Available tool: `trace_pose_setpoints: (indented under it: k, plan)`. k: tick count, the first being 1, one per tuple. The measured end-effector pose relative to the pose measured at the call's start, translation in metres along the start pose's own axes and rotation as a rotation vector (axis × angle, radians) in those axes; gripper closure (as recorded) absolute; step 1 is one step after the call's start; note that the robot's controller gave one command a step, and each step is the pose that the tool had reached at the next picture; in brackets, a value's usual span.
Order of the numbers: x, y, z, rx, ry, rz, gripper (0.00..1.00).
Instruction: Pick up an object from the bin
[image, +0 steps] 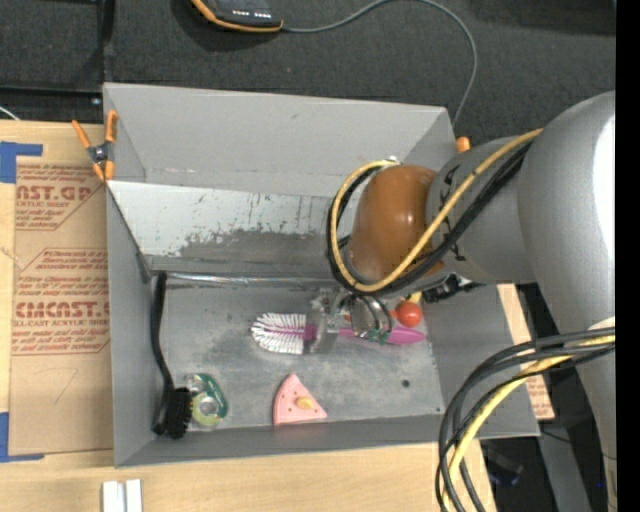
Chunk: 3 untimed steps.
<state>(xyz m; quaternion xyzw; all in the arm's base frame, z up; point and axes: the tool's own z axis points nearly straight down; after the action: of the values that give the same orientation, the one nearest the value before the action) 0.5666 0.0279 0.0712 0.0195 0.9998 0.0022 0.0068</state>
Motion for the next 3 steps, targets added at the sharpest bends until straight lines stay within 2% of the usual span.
trace_pose_setpoints:
  k: [2, 3]
  plan:
    - [0.002, 0.000, -0.019, 0.000, 0.008, -0.002, 1.00]
    - [0.002, 0.001, -0.051, 0.000, 0.008, -0.002, 1.00]
